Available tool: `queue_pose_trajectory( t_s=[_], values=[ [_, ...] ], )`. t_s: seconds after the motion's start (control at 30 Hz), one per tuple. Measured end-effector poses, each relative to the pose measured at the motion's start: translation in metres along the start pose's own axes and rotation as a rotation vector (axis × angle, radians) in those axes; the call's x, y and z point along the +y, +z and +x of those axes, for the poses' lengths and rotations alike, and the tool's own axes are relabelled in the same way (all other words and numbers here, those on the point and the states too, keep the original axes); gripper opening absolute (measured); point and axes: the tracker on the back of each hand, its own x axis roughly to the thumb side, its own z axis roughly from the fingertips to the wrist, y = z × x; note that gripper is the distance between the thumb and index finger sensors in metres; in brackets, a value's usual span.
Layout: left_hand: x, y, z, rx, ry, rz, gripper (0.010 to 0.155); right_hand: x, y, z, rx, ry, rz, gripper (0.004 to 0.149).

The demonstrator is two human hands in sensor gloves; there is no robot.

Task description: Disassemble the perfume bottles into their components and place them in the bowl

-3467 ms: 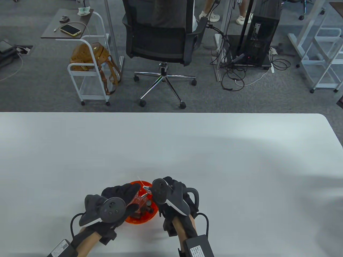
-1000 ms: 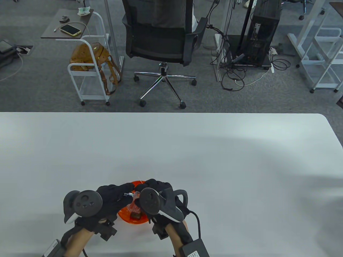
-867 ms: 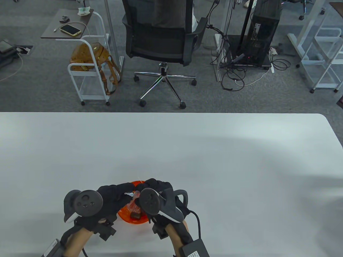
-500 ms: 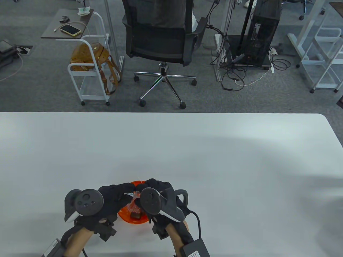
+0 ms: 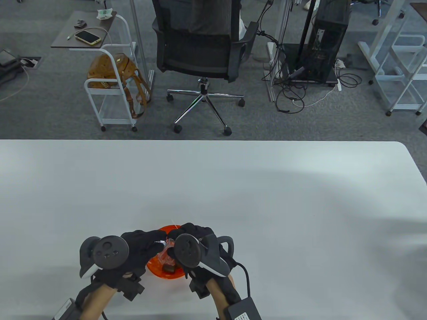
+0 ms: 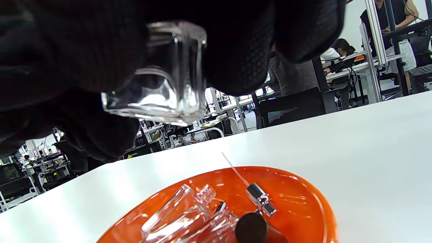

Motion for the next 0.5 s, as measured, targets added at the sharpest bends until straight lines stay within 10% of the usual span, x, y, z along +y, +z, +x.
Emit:
queue_pose_trajectory(
  t_s=[0.5],
  values=[
    [0.0027, -0.0021, 0.0027, -0.027, 0.054, -0.052, 0.055, -0.0032, 0.0004, 0.0012, 0.003, -0.006, -0.02, 0.053]
  ],
)
